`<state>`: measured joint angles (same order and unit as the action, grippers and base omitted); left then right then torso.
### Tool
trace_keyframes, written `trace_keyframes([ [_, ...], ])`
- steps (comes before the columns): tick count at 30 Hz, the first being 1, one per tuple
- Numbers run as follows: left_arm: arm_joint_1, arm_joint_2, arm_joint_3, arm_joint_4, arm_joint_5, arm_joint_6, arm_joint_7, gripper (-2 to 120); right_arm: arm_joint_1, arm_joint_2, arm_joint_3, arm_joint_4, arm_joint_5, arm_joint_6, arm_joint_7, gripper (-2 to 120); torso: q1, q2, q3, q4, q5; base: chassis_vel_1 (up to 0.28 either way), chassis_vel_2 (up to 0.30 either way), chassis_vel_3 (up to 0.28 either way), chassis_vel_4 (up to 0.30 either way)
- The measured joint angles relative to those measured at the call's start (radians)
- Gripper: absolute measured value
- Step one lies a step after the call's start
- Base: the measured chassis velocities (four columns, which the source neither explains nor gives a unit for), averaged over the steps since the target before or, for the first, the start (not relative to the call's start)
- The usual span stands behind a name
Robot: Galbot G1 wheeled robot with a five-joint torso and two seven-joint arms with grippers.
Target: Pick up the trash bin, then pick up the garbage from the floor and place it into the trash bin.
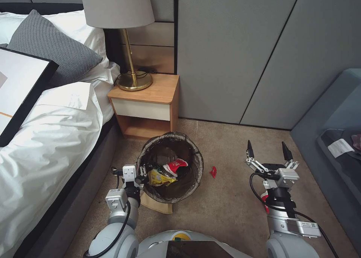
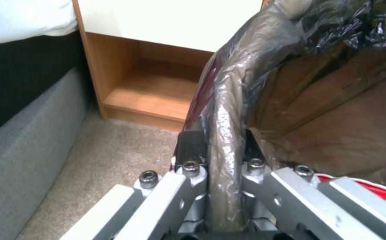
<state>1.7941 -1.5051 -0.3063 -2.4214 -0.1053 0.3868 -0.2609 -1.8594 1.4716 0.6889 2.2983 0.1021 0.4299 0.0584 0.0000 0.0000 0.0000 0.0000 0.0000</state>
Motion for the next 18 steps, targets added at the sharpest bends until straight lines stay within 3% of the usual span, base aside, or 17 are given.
trace_keyframes([
  [18, 0.0, 0.0, 0.0, 0.0, 0.0, 0.0, 0.0, 2, 0.017, -0.007, 0.009, -0.011, -0.006, -0.01, 0.01, 100, 0.0, 0.0, 0.0, 0.0, 0.0, 0.0, 0.0, 0.0, 0.0],
])
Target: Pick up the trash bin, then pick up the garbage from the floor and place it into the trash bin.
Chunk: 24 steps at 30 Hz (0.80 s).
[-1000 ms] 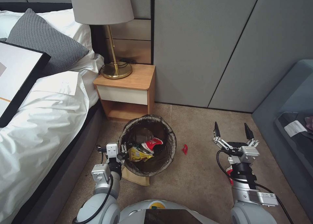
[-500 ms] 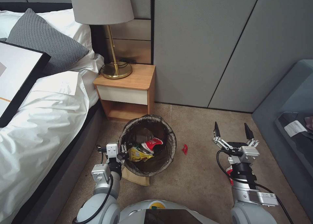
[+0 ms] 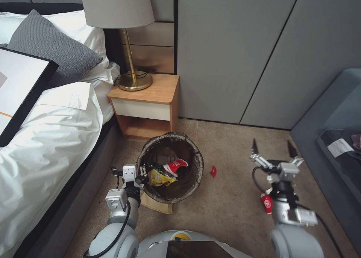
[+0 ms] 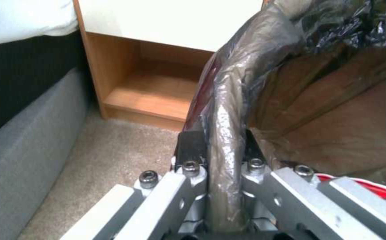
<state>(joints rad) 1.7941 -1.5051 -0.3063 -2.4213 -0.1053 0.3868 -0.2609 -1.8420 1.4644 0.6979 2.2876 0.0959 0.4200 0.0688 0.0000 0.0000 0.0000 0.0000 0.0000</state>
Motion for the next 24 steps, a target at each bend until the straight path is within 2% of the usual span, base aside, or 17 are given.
trace_keyframes([
  [1, 0.0, 0.0, 0.0, 0.0, 0.0, 0.0, 0.0, 2, 0.048, -0.028, 0.039, -0.047, -0.028, -0.037, 0.033, 100, 0.0, 0.0, 0.0, -0.0003, -0.0004, 0.0, 0.0, 0.0, 0.0],
  [2, 0.0, 0.0, 0.0, 0.0, 0.0, 0.0, 0.0, 2, 0.081, -0.041, 0.059, -0.07, -0.041, -0.055, 0.053, 100, 0.0, 0.0, 0.0, 0.0005, 0.0006, 0.0, 0.0, 0.0, 0.0],
  [8, 0.0, 0.0, 0.0, 0.0, 0.0, 0.0, 0.0, 2, 0.119, -0.053, 0.072, -0.083, -0.062, -0.089, 0.073, 100, 0.0, 0.0, 0.0, -0.0003, -0.0001, 0.0, 0.0, 0.0, 0.0],
  [11, 0.0, 0.0, 0.0, 0.0, 0.0, 0.0, 0.0, 2, 0.116, -0.077, 0.069, -0.087, -0.038, -0.264, 0.134, 100, 0.0, 0.0, 0.0, -0.0001, -0.0001, 0.0, 0.0, 0.0, 0.0],
  [12, 0.0, 0.0, 0.0, 0.0, 0.0, 0.0, 0.0, 2, 0.116, -0.077, 0.069, -0.087, -0.038, -0.264, 0.134, 100, 0.0, 0.0, 0.0, -0.0001, -0.0001, 0.0, 0.0, 0.0, 0.0],
  [14, 0.0, 0.0, 0.0, 0.0, 0.0, 0.0, 0.0, 2, 0.119, -0.097, 0.067, -0.131, 0.01, -0.375, 0.16, 100, 0.0, 0.0, 0.0, 0.0, 0.0001, 0.0, 0.0, 0.0, 0.0],
  [16, 0.0, 0.0, 0.0, 0.0, 0.0, 0.0, 0.0, 2, 0.12, -0.105, 0.065, -0.159, 0.044, -0.439, 0.166, 100, 0.0, 0.0, 0.0, 0.0001, 0.0001, 0.0, 0.0, 0.0, 0.0],
  [20, 0.0, 0.0, 0.0, 0.0, 0.0, 0.0, 0.0, 2, 0.129, -0.115, 0.051, -0.242, 0.075, -0.504, 0.171, 100, 0.0, 0.0, 0.0, 0.0001, 0.0001, 0.0, 0.0, 0.0, 0.0],
  [24, 0.0, 0.0, 0.0, 0.0, 0.0, 0.0, 0.0, 2, 0.136, -0.117, 0.04, -0.31, 0.077, -0.51, 0.171, 100, 0.0, 0.0, 0.0, 0.0001, 0.0002, 0.0, 0.0, 0.0, 0.0],
])
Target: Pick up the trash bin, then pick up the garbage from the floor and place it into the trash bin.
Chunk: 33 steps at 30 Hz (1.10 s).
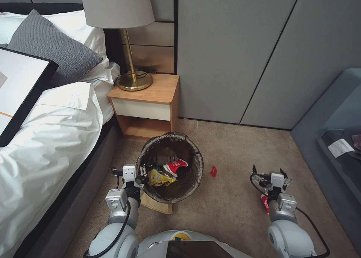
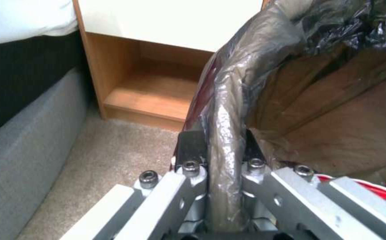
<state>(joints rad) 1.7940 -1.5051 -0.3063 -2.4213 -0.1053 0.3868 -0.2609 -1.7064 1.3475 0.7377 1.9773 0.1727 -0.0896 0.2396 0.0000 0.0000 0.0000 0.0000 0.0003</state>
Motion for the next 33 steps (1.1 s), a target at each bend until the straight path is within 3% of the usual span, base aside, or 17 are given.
trace_keyframes([
  [33, 0.0, 0.0, 0.0, 0.0, 0.0, 0.0, 0.0, 2, 0.079, -0.007, 0.065, -0.329, 0.006, 0.005, 0.005, 100, 0.0, 0.0, 0.0, 0.0, -0.0002, 0.0, 0.0, 0.0, 0.0],
])
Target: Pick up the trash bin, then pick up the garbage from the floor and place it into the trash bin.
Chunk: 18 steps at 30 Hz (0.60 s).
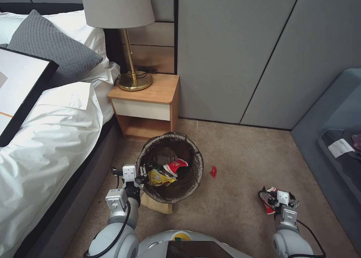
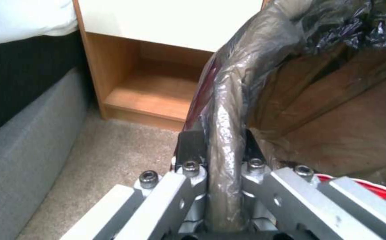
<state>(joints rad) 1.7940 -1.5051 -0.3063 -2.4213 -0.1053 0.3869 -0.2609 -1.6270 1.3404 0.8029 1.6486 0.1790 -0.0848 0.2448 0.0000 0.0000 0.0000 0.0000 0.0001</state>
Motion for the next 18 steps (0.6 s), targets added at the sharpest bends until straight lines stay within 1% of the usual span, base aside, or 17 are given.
trace_keyframes([
  [5, 0.0, 0.0, 0.0, 0.0, 0.0, 0.0, 0.0, 2, 0.026, -0.001, -0.011, -0.094, 0.036, -0.002, -0.006, 99, 0.0, 0.0, 0.0, -0.0001, 0.0001, 0.0, 0.0, 0.0, 0.0],
  [6, 0.0, 0.0, 0.0, 0.0, 0.0, 0.0, 0.0, 2, 0.029, 0.0, -0.013, -0.106, 0.04, -0.001, -0.009, 96, 0.0, 0.0, 0.0, -0.0002, 0.0, 0.0, 0.0, 0.0, 0.0],
  [7, 0.0, 0.0, 0.0, 0.0, 0.0, 0.0, 0.0, 2, 0.038, 0.001, -0.017, -0.132, 0.05, -0.001, -0.015, 90, 0.0, 0.0, 0.0, -0.0001, 0.0, 0.0, 0.0, 0.0, 0.0],
  [8, 0.0, 0.0, 0.0, 0.0, 0.0, 0.0, 0.0, 2, 0.038, 0.001, -0.017, -0.132, 0.05, -0.001, -0.015, 90, 0.0, 0.0, 0.0, -0.0001, 0.0, 0.0, 0.0, 0.0, 0.0],
  [9, 0.0, 0.0, 0.0, 0.0, 0.0, 0.0, 0.0, 2, 0.043, 0.002, -0.018, -0.143, 0.054, 0.0, -0.02, 86, 0.0, 0.0, 0.0, -0.0001, 0.0001, 0.0, 0.0, 0.0, 0.0],
  [10, 0.0, 0.0, 0.0, 0.0, 0.0, 0.0, 0.0, 2, 0.053, 0.003, -0.02, -0.162, 0.058, 0.003, -0.027, 80, 0.0, 0.0, 0.0, -0.0001, 0.0, 0.0, 0.0, 0.0, 0.0],
  [11, 0.0, 0.0, 0.0, 0.0, 0.0, 0.0, 0.0, 2, 0.053, 0.003, -0.02, -0.162, 0.058, 0.003, -0.027, 80, 0.0, 0.0, 0.0, -0.0001, 0.0, 0.0, 0.0, 0.0, 0.0],
  [14, 0.0, 0.0, 0.0, 0.0, 0.0, 0.0, 0.0, 2, 0.085, 0.002, -0.022, -0.204, 0.068, -0.004, -0.036, 65, 0.0, 0.0, 0.0, 0.0001, 0.0, 0.0, 0.0, 0.0, 0.0],
  [15, 0.0, 0.0, 0.0, 0.0, 0.0, 0.0, 0.0, 2, 0.085, 0.002, -0.022, -0.204, 0.068, -0.004, -0.036, 65, 0.0, 0.0, 0.0, 0.0001, 0.0, 0.0, 0.0, 0.0, 0.0],
  [17, 0.0, 0.0, 0.0, 0.0, 0.0, 0.0, 0.0, 2, 0.104, -0.002, -0.022, -0.231, 0.076, -0.007, -0.043, 55, 0.0, 0.0, 0.0, 0.0, 0.0, 0.0, 0.0, 0.0, 0.0],
  [18, 0.0, 0.0, 0.0, 0.0, 0.0, 0.0, 0.0, 2, 0.107, -0.003, -0.022, -0.235, 0.077, -0.007, -0.045, 53, 0.0, 0.0, 0.0, 0.0, -0.0001, 0.0, 0.0, 0.0, 0.0],
])
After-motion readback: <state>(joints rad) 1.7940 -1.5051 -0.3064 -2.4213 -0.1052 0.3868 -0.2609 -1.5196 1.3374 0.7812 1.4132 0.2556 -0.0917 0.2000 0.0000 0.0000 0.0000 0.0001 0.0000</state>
